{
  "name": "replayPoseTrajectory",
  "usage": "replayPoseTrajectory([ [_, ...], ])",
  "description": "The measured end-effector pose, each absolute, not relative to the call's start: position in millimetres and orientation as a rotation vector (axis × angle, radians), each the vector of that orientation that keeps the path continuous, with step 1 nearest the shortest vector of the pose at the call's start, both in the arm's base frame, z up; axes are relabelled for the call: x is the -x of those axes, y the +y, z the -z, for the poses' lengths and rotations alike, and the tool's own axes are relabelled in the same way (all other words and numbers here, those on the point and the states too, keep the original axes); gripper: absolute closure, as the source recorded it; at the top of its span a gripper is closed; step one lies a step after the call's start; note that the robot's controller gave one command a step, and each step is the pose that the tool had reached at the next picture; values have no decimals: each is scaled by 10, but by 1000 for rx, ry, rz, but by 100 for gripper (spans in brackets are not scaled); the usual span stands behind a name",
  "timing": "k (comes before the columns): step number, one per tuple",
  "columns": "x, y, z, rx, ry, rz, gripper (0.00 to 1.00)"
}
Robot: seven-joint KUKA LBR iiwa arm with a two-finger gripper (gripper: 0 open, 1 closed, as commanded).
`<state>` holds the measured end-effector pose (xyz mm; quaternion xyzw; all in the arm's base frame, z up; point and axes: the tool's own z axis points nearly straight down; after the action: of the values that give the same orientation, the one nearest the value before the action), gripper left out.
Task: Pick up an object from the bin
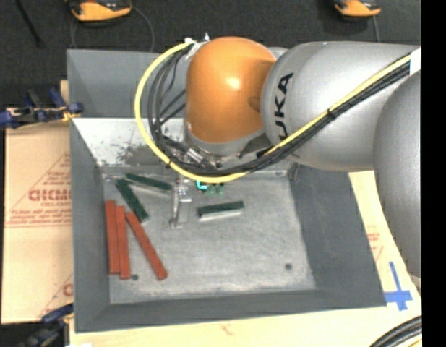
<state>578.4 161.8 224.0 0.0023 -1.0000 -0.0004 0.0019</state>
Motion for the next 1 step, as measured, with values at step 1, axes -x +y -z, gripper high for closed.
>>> replayPoseTrajectory([
  [1, -6445, 1134, -1615, 248, -3134, -1, 0],
])
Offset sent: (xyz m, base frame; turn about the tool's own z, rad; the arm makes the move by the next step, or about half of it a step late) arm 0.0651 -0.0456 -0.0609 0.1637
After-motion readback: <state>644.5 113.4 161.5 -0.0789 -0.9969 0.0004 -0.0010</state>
